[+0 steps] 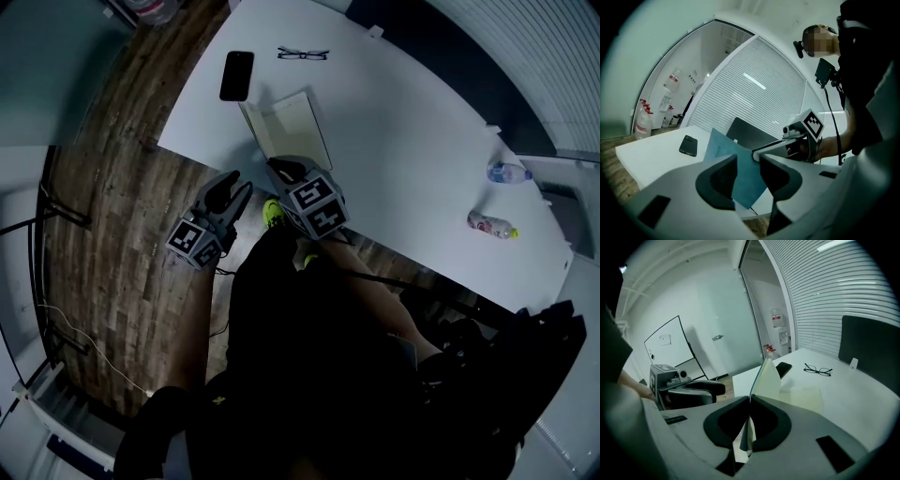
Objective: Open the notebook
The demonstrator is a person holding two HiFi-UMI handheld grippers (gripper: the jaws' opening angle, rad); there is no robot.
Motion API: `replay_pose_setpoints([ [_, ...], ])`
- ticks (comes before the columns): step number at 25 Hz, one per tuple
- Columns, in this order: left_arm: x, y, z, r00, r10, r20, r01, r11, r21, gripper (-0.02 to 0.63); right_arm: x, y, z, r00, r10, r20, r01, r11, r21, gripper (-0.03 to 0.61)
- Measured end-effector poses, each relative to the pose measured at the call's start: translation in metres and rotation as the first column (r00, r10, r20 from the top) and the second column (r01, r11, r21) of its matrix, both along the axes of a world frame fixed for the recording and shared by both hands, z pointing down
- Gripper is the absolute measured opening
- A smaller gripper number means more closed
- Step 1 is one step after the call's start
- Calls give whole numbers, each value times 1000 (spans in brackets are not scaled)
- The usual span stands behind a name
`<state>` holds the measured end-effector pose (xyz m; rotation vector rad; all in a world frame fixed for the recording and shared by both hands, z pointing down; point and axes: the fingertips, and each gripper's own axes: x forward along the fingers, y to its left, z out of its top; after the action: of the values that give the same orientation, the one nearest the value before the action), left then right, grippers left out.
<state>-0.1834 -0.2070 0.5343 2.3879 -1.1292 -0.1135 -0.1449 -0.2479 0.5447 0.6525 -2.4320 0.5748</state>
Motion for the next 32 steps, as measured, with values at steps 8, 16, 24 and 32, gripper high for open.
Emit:
replay_pose_setpoints([
  [8,-14,5,3,1000,-25,-1,25,1000,-1,135,-18,7,1,999,-49,12,49,999,-22,29],
  [16,-27,16,9,998,-61,-7,61,998,-13,135,-37,17,7,994,-108,12,108,993,-39,29],
  [24,-36,20,6,995,-103,-18,103,995,-8,135,-51,24,13,987,-158,23,159,985,-68,29],
  [32,-49,26,13,988,-149,-36,148,989,-23,134,-71,32,27,977,-212,11,213,973,-95,29],
])
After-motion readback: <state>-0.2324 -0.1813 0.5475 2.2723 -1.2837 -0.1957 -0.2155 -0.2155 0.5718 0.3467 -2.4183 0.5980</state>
